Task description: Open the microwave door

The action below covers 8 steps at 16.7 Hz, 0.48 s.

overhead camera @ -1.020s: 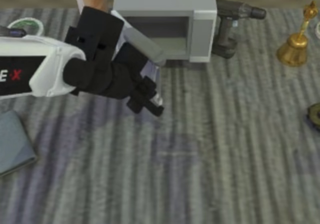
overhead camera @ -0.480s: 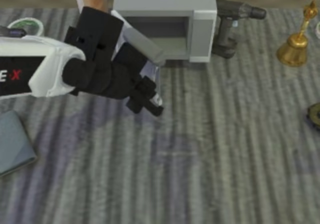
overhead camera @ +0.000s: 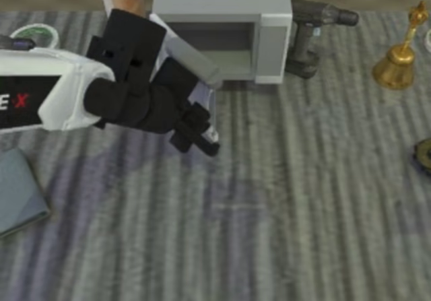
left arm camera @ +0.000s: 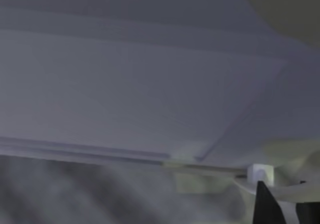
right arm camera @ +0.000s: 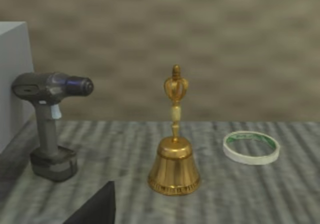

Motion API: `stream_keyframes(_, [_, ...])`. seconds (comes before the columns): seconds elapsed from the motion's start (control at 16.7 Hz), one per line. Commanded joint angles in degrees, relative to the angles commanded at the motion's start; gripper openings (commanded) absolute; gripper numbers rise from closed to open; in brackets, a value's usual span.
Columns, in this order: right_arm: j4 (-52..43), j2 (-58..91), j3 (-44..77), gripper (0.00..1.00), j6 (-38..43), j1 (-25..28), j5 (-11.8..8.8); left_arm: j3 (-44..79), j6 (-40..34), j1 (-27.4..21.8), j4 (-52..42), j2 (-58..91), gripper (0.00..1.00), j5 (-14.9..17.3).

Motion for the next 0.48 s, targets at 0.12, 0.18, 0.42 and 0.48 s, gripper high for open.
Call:
stream_keyframes(0.12, [0.0, 0.0, 0.0, 1.00, 0.0, 0.0, 0.0, -0.2, 0.8, 0.4, -0.3, 0.0, 0.00, 0.5])
stream_keyframes(0.18, [0.0, 0.0, 0.0, 1.00, 0.0, 0.0, 0.0, -0.2, 1.6, 0.8, -0.5, -0.2, 0.00, 0.9])
stream_keyframes(0.42, [0.0, 0.0, 0.0, 1.00, 0.0, 0.0, 0.0, -0.4, 4.4, 2.2, -1.2, -0.6, 0.00, 2.6])
stream_keyframes(0.48, [0.0, 0.0, 0.0, 1.00, 0.0, 0.0, 0.0, -0.4, 4.4, 2.2, -1.2, -0.6, 0.00, 2.6])
